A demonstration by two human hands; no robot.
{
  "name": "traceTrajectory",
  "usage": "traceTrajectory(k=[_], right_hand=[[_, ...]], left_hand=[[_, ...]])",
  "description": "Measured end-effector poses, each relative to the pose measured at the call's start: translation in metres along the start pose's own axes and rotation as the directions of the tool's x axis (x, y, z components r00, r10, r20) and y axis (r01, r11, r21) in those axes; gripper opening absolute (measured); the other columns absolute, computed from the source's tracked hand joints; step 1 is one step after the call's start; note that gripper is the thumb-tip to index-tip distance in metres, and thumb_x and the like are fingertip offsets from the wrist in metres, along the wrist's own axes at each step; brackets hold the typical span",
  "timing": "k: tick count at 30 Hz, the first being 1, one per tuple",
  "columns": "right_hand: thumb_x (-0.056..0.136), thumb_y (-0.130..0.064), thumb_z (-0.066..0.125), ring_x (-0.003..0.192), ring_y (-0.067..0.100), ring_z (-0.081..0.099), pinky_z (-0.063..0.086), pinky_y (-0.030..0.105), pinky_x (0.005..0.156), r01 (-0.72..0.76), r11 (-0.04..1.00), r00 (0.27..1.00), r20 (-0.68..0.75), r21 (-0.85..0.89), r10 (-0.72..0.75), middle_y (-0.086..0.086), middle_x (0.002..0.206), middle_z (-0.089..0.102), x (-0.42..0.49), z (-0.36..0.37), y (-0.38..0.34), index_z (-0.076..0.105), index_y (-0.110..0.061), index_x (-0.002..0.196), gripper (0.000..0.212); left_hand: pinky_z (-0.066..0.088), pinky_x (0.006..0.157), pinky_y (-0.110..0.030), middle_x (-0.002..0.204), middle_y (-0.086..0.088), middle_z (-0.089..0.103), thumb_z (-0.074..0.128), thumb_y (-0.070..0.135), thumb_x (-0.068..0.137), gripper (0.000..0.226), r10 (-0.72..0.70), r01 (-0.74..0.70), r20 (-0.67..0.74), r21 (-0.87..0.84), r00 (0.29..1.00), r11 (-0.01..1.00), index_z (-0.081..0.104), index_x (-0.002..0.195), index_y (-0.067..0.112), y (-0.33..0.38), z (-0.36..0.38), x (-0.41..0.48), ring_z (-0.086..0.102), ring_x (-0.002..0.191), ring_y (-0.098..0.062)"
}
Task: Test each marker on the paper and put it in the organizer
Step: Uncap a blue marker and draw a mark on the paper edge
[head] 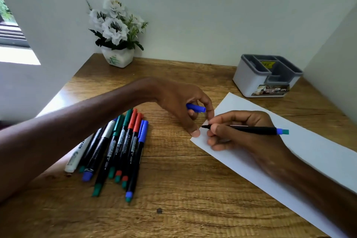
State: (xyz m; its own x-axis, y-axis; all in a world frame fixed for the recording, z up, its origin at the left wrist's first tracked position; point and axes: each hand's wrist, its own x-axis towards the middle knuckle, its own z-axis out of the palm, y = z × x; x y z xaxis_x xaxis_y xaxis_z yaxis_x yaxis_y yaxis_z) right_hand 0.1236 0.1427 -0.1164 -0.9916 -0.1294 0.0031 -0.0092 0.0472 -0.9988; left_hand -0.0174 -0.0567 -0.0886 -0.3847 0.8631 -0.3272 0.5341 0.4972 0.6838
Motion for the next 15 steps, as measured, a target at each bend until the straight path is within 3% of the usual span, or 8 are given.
traceTrajectory(k=[3, 6, 10, 15], right_hand=[[0.085, 0.001, 0.075, 0.077, 0.035, 0.077, 0.066, 0.036, 0.072, 0.028, 0.997, 0.999, 0.028, -0.066, -0.026, 0.024, 0.085, 0.077, 0.003, 0.003, 0.002, 0.079, 0.003, 0.098, 0.013], [0.087, 0.011, 0.070, 0.060, 0.033, 0.072, 0.063, 0.032, 0.060, 0.101, 0.984, 0.995, 0.027, -0.146, -0.098, 0.024, 0.073, 0.074, 0.009, 0.007, 0.004, 0.078, 0.004, 0.087, 0.011], [0.084, 0.017, 0.068, 0.046, 0.044, 0.061, 0.054, 0.029, 0.051, 0.259, 0.931, 0.966, 0.092, -0.258, -0.243, 0.017, 0.060, 0.070, 0.015, 0.013, 0.013, 0.074, 0.005, 0.073, 0.018], [0.076, -0.009, 0.074, 0.056, 0.011, 0.070, 0.052, 0.017, 0.057, 0.353, 0.837, 0.934, 0.100, -0.419, -0.344, -0.008, 0.063, 0.073, 0.016, 0.013, 0.015, 0.080, -0.013, 0.073, 0.007]], left_hand=[[0.041, 0.063, -0.028, 0.064, 0.009, 0.047, 0.085, 0.020, 0.085, 0.046, -0.001, 0.001, 0.010, -0.006, 1.000, 1.000, 0.064, 0.126, 0.024, -0.002, -0.001, 0.000, 0.045, 0.062, -0.012], [0.039, 0.062, -0.027, 0.064, 0.009, 0.048, 0.085, 0.018, 0.084, 0.048, -0.003, 0.003, 0.007, -0.024, 1.000, 1.000, 0.064, 0.128, 0.022, -0.002, -0.001, 0.000, 0.044, 0.061, -0.009], [0.039, 0.060, -0.027, 0.064, 0.008, 0.049, 0.085, 0.016, 0.084, 0.051, -0.011, 0.011, 0.011, -0.035, 1.000, 0.999, 0.063, 0.130, 0.021, -0.002, -0.001, 0.002, 0.044, 0.059, -0.009], [0.039, 0.057, -0.012, 0.064, 0.008, 0.048, 0.084, 0.016, 0.085, 0.052, -0.011, 0.011, -0.001, -0.037, 1.000, 0.999, 0.062, 0.132, 0.019, -0.002, -0.002, 0.002, 0.044, 0.057, -0.004]])
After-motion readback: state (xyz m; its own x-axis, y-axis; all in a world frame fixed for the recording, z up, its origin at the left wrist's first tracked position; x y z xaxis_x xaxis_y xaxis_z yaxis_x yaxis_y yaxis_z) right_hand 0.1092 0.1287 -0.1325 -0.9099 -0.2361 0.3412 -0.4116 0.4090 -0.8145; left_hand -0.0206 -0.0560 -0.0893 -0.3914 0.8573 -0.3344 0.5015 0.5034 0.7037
